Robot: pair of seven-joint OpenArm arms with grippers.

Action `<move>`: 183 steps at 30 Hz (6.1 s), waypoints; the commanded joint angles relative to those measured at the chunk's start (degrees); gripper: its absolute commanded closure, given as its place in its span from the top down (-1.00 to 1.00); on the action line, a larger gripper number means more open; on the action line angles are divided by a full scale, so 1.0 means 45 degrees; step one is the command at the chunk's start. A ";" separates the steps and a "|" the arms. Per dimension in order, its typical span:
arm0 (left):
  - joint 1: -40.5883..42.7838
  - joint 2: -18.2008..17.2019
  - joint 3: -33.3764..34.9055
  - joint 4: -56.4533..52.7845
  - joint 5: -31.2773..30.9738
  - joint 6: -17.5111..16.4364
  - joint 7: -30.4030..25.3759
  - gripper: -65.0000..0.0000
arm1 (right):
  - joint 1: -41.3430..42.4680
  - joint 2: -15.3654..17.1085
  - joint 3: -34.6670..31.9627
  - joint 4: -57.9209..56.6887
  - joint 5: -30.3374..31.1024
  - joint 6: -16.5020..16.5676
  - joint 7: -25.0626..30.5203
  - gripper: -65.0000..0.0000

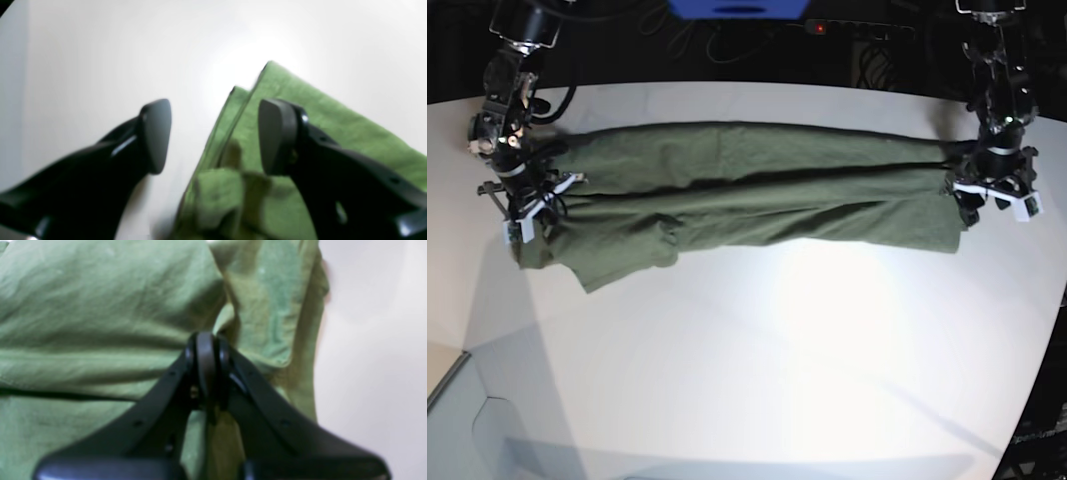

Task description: Layout the t-shirt on the table in an organized manner, then fold the t-shirt properly

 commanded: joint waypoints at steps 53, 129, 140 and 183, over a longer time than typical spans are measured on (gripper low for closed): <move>-0.0953 0.1321 -0.0293 0.4423 0.0081 0.0042 0.2003 -0.99 | 0.0105 -0.0892 0.0045 -0.0173 -0.0159 -0.0052 -0.0129 -1.00; -0.0484 0.1165 -0.1152 0.2371 0.0081 0.0002 0.1846 -0.99 | 0.3153 -0.0071 -0.1713 0.1058 -0.0159 -0.0052 -0.2317 -1.00; -0.0504 0.1087 -0.1152 0.2410 0.0022 0.0002 0.1846 -0.99 | -0.0559 -0.0110 -0.1616 0.6078 -0.0139 -0.0052 -0.4368 -1.00; -0.1383 0.3568 0.6877 0.3016 0.3578 0.1995 0.1866 -0.99 | -0.0696 -0.0950 -0.1322 0.0335 -0.0159 -0.0052 -0.1751 -1.00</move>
